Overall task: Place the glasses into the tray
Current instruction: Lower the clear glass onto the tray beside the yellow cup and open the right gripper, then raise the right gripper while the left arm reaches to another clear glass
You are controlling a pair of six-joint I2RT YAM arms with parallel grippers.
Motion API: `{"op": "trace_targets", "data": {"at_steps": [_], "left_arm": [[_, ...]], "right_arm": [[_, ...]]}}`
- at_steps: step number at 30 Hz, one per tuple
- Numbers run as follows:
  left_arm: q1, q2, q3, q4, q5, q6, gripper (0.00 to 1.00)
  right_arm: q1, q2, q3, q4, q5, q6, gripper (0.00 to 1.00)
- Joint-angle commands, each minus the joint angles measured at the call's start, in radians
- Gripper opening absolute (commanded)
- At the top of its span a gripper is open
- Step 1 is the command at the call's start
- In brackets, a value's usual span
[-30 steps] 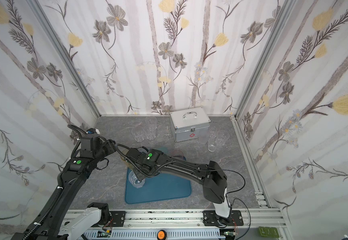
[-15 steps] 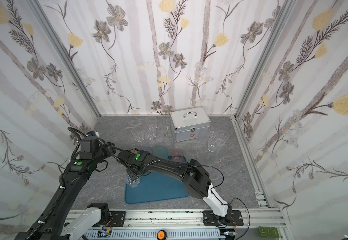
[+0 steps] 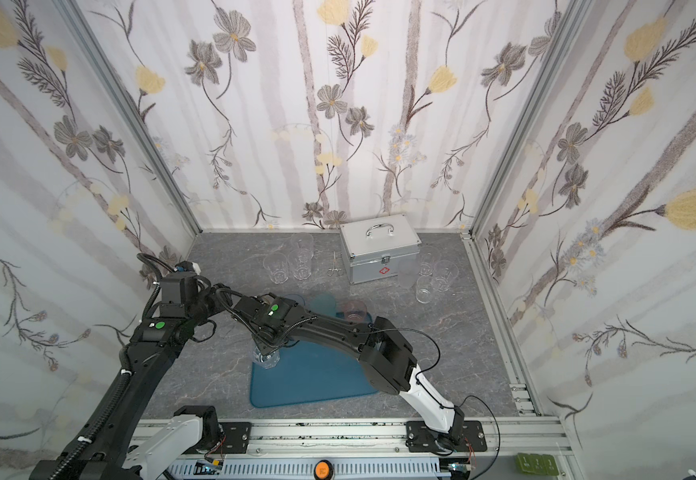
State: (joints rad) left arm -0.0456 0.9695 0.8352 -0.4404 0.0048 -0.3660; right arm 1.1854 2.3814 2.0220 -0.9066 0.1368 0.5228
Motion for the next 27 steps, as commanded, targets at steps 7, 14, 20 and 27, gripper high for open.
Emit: {"op": "trace_targets", "data": {"at_steps": [7,14,20,27], "left_arm": [[0.002,0.013,0.022,0.025,0.006,0.004,0.63],[0.003,0.023,0.079,0.023,0.015,0.006,0.63],[0.002,0.082,0.170,0.023,0.042,0.014,0.63],[-0.020,0.283,0.312,0.041,0.075,0.032,0.64]], "right_arm": [[-0.004,-0.085,0.005,0.007,-0.050,0.015,0.22],[-0.028,-0.218,-0.031,0.039,-0.068,0.002,0.24],[-0.130,-0.352,-0.085,0.099,0.000,0.003,0.25],[-0.277,-0.397,-0.167,0.192,0.013,0.004,0.27]]}}
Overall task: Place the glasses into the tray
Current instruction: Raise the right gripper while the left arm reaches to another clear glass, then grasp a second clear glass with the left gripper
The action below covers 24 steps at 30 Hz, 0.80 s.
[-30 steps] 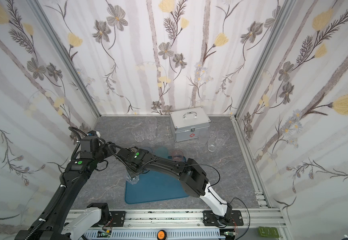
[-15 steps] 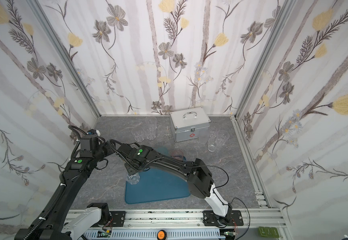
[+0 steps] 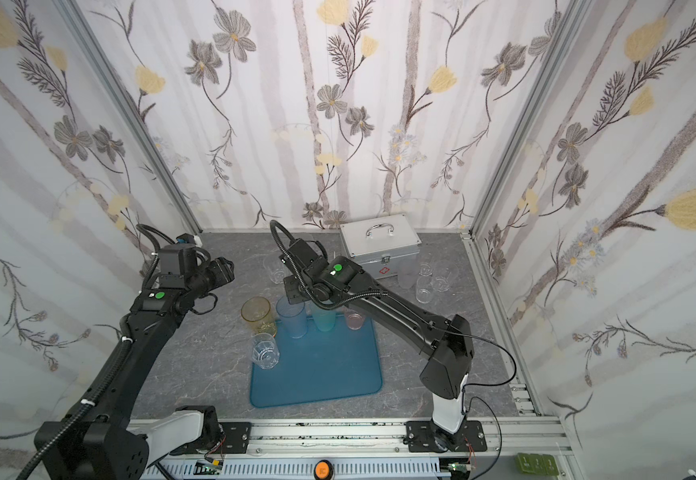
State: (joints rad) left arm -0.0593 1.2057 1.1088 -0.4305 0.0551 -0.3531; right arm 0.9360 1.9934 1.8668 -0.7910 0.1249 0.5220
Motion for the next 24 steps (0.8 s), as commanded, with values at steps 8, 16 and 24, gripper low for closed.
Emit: {"op": "trace_targets", "data": {"at_steps": [8,16,24], "left_arm": [[-0.047,0.337,0.194,0.085,0.030,0.034,0.71],[-0.053,0.593,0.332,0.095,-0.013,0.061,0.75],[-0.066,0.755,0.409,0.094,-0.006,0.080,0.63]], "right_arm": [[-0.104,0.020,-0.007,0.134,0.000,-0.004,0.53],[-0.108,0.028,-0.019,0.136,0.004,-0.027,0.67],[-0.151,0.018,-0.056,0.150,0.003,-0.033,0.67]]}}
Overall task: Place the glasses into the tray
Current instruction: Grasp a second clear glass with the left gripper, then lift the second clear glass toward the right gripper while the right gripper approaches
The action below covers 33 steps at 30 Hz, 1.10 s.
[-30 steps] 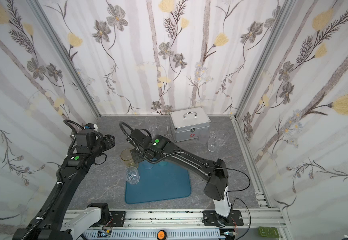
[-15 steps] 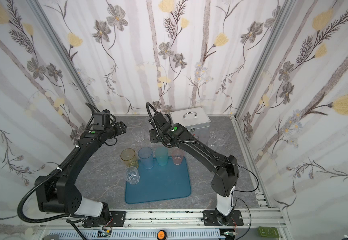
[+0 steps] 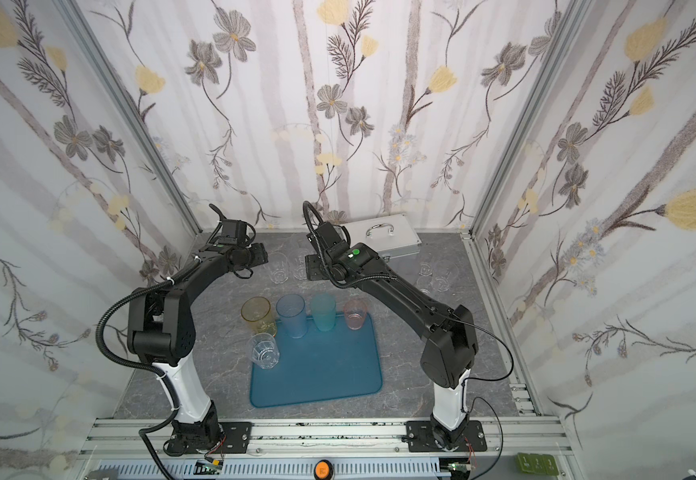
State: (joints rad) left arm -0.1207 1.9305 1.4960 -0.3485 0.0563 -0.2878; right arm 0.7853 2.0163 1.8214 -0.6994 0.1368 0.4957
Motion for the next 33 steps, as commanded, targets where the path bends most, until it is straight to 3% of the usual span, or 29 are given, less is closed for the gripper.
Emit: {"op": "trace_targets", "data": {"at_steps": [1,5,12,19,33], "left_arm": [[-0.008,0.044,0.028,0.012,-0.013,0.017,0.61],[-0.014,0.093,0.051,0.012,-0.034,0.025,0.50],[-0.018,0.147,0.075,0.013,-0.050,0.030,0.21],[-0.014,0.091,0.023,0.011,-0.059,0.033,0.00],[-0.019,-0.232,-0.136,-0.006,-0.048,-0.008,0.00]], "right_arm": [[-0.003,-0.006,-0.017,0.061,-0.011,-0.006,0.67],[-0.008,-0.007,-0.032,0.069,-0.019,-0.006,0.67],[-0.010,-0.004,-0.048,0.079,-0.032,-0.005,0.66],[-0.011,-0.005,-0.051,0.082,-0.034,0.001,0.65],[0.001,-0.027,-0.024,0.097,-0.066,0.032,0.64]]}}
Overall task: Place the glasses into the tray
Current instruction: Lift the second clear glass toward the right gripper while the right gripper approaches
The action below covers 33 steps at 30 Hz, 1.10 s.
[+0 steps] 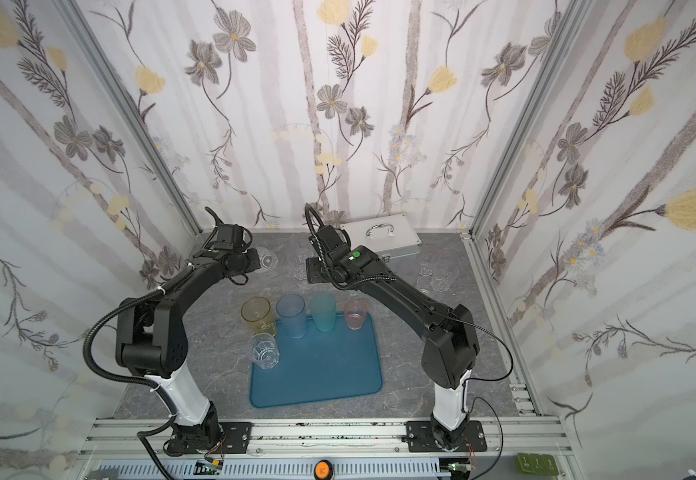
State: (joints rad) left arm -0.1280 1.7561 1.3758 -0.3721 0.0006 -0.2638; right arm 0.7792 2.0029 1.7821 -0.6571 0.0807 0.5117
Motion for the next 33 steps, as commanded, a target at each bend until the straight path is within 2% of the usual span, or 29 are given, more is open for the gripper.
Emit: {"op": "trace_targets", "data": {"at_steps": [1,4,7,14,20,27,33], "left_arm": [[-0.022,-0.087,-0.024,0.017,0.010,-0.045,0.00],[-0.055,-0.162,-0.048,0.016,0.030,-0.094,0.00],[-0.101,-0.213,-0.068,0.018,0.039,-0.145,0.00],[-0.197,-0.281,-0.075,0.021,0.062,-0.250,0.00],[-0.245,-0.327,-0.116,0.022,0.085,-0.284,0.00],[-0.278,-0.357,-0.132,0.024,0.088,-0.316,0.00],[-0.315,-0.365,-0.122,0.025,0.089,-0.343,0.00]], "right_arm": [[0.013,-0.015,0.021,0.054,-0.001,0.021,0.64],[0.035,-0.022,0.044,0.062,0.061,0.024,0.64],[0.090,-0.026,0.073,0.069,0.174,0.014,0.64],[0.174,0.004,0.144,0.090,0.432,-0.084,0.64],[0.178,0.058,0.208,0.090,0.459,-0.129,0.55],[0.178,0.115,0.260,0.093,0.478,-0.160,0.52],[0.177,0.175,0.309,0.041,0.571,-0.178,0.28]]}}
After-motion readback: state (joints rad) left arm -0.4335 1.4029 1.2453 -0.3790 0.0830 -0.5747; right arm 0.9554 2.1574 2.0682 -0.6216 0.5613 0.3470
